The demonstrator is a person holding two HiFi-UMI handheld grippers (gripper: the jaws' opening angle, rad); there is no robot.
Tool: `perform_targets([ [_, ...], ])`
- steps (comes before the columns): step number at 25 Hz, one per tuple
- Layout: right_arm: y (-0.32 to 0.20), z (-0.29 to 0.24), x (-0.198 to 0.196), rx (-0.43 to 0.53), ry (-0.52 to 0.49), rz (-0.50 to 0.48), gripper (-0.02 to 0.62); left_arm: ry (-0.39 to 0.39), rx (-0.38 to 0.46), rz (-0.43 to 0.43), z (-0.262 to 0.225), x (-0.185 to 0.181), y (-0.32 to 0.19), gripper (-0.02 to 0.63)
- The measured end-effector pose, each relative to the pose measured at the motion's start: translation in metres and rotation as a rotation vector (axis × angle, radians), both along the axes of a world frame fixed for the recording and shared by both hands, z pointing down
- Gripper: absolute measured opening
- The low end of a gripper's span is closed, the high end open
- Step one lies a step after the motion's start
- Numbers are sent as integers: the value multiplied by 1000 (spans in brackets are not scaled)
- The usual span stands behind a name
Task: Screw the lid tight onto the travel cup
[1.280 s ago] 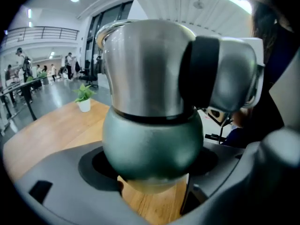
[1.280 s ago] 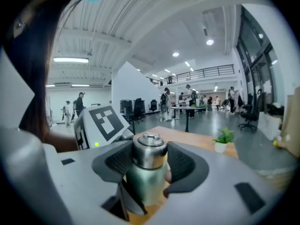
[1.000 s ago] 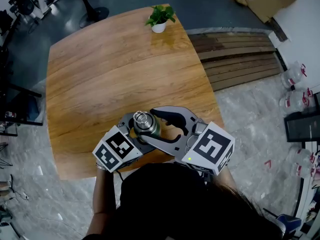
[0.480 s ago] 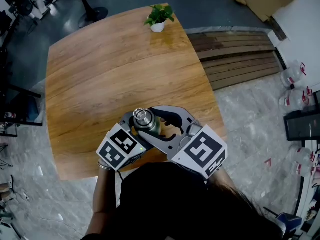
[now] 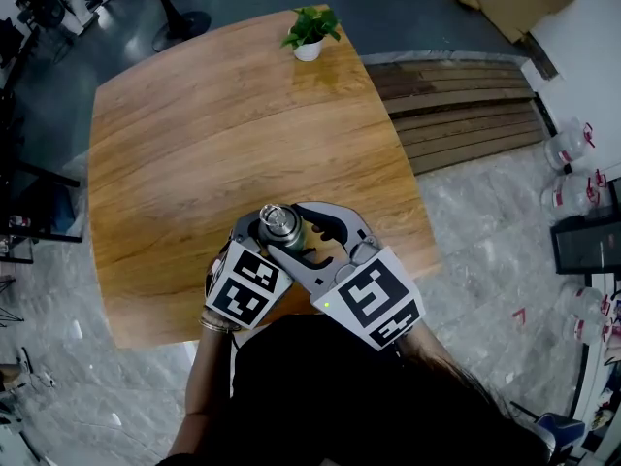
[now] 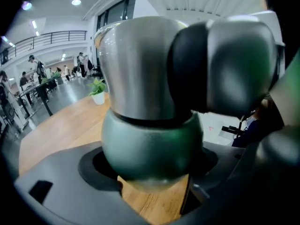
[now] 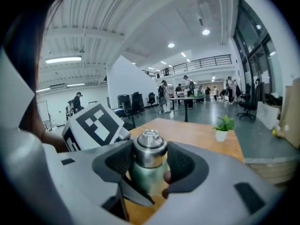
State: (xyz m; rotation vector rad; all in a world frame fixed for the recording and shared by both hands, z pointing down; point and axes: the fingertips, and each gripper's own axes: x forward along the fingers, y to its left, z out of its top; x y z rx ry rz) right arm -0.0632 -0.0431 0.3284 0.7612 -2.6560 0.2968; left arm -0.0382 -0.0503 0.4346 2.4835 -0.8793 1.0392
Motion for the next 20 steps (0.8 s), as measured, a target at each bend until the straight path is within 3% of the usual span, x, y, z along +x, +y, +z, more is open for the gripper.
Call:
perform_targets([
  [5, -1, 4, 1, -8, 13, 6, 233, -33, 19, -6, 5, -2, -3, 387],
  [13, -3, 5, -1, 56, 46, 0, 233, 5, 38, -44, 7, -5, -8, 387],
  [17, -7, -16, 2, 118, -46, 38, 232, 34, 9, -155, 9, -25, -15, 387],
  [20, -20, -18, 17, 93, -97, 114, 232, 46, 49, -241, 0, -45, -23, 387],
])
